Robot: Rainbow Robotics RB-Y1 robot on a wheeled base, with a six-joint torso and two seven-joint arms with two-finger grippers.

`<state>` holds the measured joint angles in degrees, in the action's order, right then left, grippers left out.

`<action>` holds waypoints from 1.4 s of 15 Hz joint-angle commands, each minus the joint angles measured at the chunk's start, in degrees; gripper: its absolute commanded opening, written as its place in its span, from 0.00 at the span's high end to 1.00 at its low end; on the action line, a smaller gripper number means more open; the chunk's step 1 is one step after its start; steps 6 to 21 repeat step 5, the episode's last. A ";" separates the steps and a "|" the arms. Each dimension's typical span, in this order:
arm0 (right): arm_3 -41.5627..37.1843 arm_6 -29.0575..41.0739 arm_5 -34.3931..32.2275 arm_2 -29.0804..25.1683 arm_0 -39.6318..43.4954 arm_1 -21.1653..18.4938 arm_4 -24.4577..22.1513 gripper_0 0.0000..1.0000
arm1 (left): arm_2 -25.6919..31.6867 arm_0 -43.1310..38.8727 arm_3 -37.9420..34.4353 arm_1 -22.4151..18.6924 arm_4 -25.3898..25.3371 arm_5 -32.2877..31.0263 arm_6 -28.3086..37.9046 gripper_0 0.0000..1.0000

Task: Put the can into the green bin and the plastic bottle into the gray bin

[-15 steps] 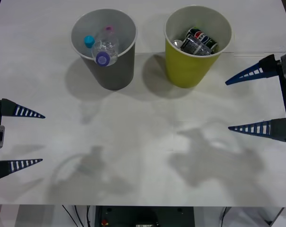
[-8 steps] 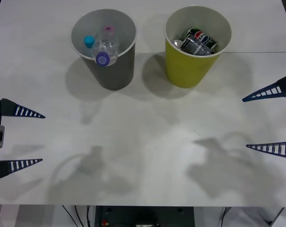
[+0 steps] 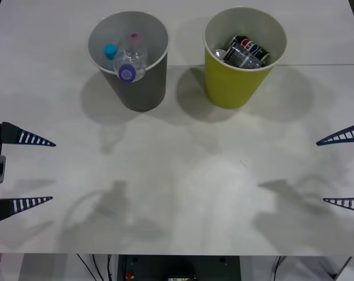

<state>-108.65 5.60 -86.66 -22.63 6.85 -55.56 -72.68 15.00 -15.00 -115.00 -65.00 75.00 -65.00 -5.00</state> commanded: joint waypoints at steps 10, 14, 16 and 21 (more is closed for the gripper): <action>0.19 -1.03 -0.27 -0.31 1.07 0.01 -0.53 0.00 | 0.00 0.00 0.00 0.00 0.00 0.00 0.00 0.00; 0.19 -1.03 -0.27 -0.31 1.07 0.01 -0.53 0.00 | 0.00 0.00 0.00 0.00 0.00 0.00 0.00 0.00; 0.19 -1.03 -0.27 -0.31 1.07 0.01 -0.53 0.00 | 0.00 0.00 0.00 0.00 0.00 0.00 0.00 0.00; 0.19 -1.03 -0.27 -0.31 1.07 0.01 -0.53 0.00 | 0.00 0.00 0.00 0.00 0.00 0.00 0.00 0.00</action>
